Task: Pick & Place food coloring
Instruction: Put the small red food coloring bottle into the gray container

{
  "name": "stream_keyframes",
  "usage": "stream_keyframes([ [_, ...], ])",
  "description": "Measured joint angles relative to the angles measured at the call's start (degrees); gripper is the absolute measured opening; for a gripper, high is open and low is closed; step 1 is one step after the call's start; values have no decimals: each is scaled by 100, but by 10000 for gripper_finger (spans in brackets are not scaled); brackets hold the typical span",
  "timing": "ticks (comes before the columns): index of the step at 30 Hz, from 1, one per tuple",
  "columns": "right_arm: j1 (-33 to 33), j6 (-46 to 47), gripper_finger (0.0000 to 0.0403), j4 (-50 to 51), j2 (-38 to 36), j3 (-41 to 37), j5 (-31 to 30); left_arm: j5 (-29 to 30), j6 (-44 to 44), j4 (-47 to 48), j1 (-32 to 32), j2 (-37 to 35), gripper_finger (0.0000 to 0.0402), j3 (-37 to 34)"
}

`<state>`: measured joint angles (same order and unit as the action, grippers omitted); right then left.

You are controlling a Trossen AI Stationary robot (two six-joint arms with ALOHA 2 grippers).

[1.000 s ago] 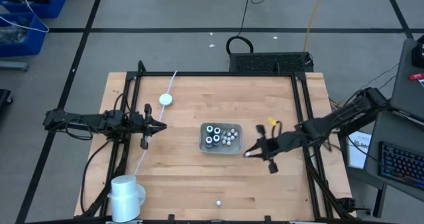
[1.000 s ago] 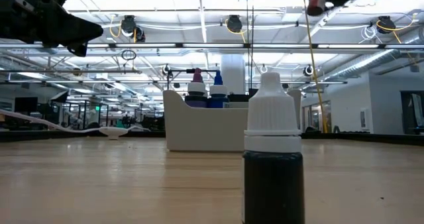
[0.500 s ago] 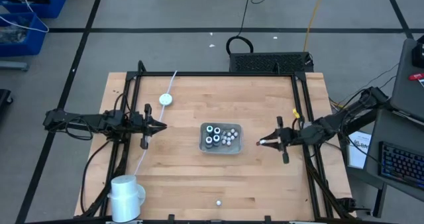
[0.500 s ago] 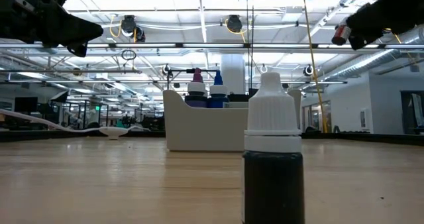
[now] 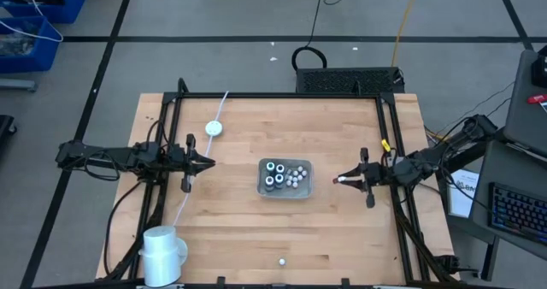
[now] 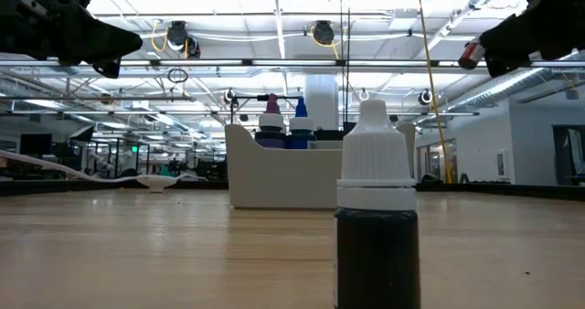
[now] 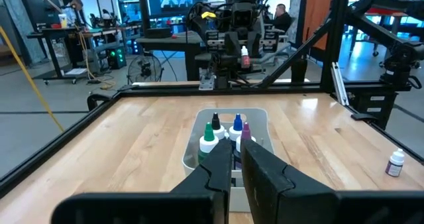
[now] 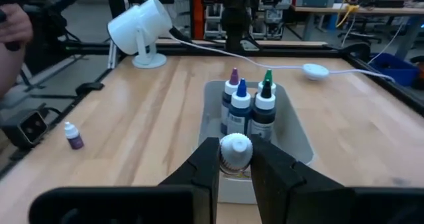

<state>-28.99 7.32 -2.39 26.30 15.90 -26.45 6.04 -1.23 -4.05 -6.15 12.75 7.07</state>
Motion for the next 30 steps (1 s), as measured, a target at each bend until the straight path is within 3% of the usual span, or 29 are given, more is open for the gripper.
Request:
stream_keyframes([
  [7, 50, -4, 54, -104, 60, 0, -387, 127, -114, -2, 0, 0, 42, 0],
  [18, 280, 77, 54, -858, 689, 1, -354, 304, -102, -3, 1, 0, 42, 0],
  [24, 803, -64, 55, -1152, 2046, 514, -309, 306, -131, -82, 0, 0, 42, 0],
  [30, 1385, -254, 55, -978, 3814, 1683, 273, 306, -144, -90, 1, 0, 42, -1],
])
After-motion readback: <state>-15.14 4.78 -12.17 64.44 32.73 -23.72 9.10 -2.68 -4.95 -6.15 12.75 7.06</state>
